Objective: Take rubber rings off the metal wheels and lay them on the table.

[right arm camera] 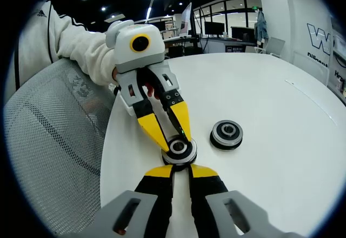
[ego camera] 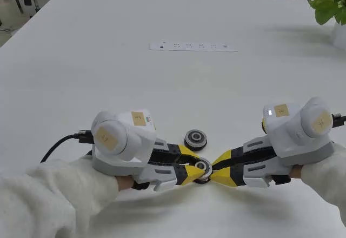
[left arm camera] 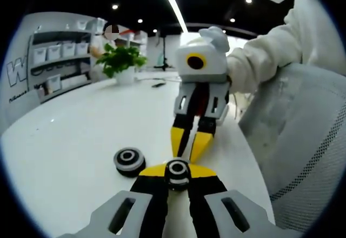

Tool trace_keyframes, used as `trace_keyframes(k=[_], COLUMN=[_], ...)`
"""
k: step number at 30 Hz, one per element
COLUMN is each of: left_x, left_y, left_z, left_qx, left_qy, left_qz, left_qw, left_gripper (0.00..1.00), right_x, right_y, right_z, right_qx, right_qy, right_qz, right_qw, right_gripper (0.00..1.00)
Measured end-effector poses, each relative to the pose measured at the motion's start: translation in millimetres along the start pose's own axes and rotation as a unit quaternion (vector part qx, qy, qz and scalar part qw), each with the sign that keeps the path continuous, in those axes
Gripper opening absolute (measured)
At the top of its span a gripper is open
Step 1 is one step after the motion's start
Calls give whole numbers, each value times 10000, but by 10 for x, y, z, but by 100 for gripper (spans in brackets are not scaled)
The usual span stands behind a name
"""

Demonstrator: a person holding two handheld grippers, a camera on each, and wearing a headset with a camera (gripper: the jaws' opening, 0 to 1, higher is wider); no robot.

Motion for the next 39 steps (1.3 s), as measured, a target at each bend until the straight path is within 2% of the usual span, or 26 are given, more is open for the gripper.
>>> trace_keyframes(k=[16,23,35,37,39], left_x=[0,0,0,1,1], left_y=[10,13,18,18,18], left_z=[0,2,-3,-3,-3], left_qx=[19,21,-2,-1,-1], left_qy=[-58,-86,-89,-90,-90], left_qz=[-21,-28,-30,-29,-24], left_qw=[10000,10000,10000,10000,10000], left_gripper=[14,14,14,14,14], right_x=[12,23,24,27,25], right_y=[-23,-43,-90,-99,-96], right_z=[-3,-5,-28,-27,-34], right_qx=[51,59,162,169,158], right_qy=[96,181,201,210,200], right_qz=[70,457,824,963,1275], right_qw=[9999,9988,9963,9950,9915], right_gripper=[2,0,0,0,0])
Point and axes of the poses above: the centre of the closed fingertips' face, and the gripper's own axes: z roughly forward along the fingers, y roughly to its left, x roughly out of its underside, the point moved 1 cm from there along -z, roughly backward along the fingers, and after that the axes turned 15 degrees about -z, right-handed, at the moved point
